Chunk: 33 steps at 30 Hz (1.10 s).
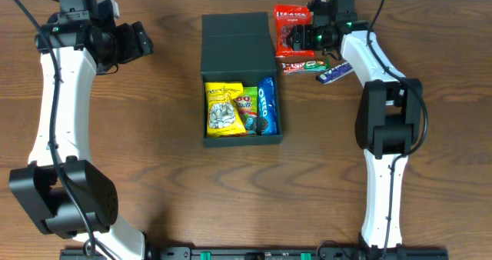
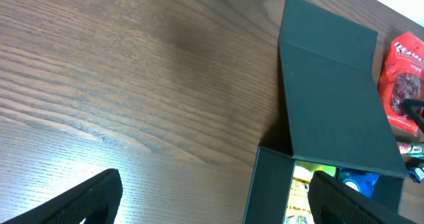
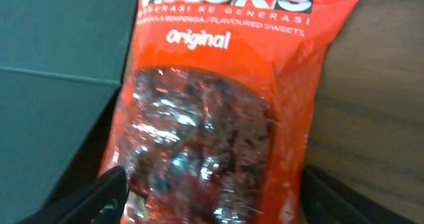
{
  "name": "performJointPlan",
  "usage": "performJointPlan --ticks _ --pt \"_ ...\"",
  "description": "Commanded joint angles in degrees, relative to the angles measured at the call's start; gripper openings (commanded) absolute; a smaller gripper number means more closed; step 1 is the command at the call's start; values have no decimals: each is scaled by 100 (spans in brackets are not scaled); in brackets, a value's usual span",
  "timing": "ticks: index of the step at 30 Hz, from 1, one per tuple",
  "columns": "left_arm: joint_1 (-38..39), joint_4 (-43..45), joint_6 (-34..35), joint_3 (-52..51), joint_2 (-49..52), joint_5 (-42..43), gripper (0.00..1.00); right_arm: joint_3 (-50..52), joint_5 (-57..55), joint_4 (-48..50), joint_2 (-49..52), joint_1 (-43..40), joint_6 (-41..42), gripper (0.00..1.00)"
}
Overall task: Pack container
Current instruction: 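Reach the right gripper to the red snack bag and grasp it, then carry the red bag into the box and press it down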
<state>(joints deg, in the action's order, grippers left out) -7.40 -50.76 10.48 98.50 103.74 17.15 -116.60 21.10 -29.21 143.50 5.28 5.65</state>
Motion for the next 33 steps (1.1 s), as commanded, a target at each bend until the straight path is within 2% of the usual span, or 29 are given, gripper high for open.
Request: performJointPlan --ticks 1,4,5,6,7,11,17,26,30,33 --pt "-7 0 -17 122 37 -59 91 -17 -31 -39 179 81 98 73" --pt "-7 -2 -17 122 37 -59 91 -17 -31 -37 181 74 160 59" --pt "-7 -2 -17 122 37 -59 91 -20 -31 -33 181 70 160 49" --pt "-7 -2 -17 120 37 -59 91 -20 -31 -33 181 70 162 34" --pt "-9 -2 -17 122 37 -59 91 -20 -31 -37 181 68 164 26" --pt "-7 -2 -17 122 37 -59 91 -24 -28 -33 179 63 271 3" --pt "-7 -2 -17 122 37 -61 91 -455 20 -247 96 -4 505 1" --pt "-9 -2 -17 122 37 -61 91 -2599 83 -2179 -376 -59 -103 1" --pt "-9 0 -17 122 37 -63 91 -2608 706 -2653 -1012 -103 -101 1" --pt "-9 2 -17 122 37 -63 91 -2201 916 -2706 -1659 -125 -103 1"
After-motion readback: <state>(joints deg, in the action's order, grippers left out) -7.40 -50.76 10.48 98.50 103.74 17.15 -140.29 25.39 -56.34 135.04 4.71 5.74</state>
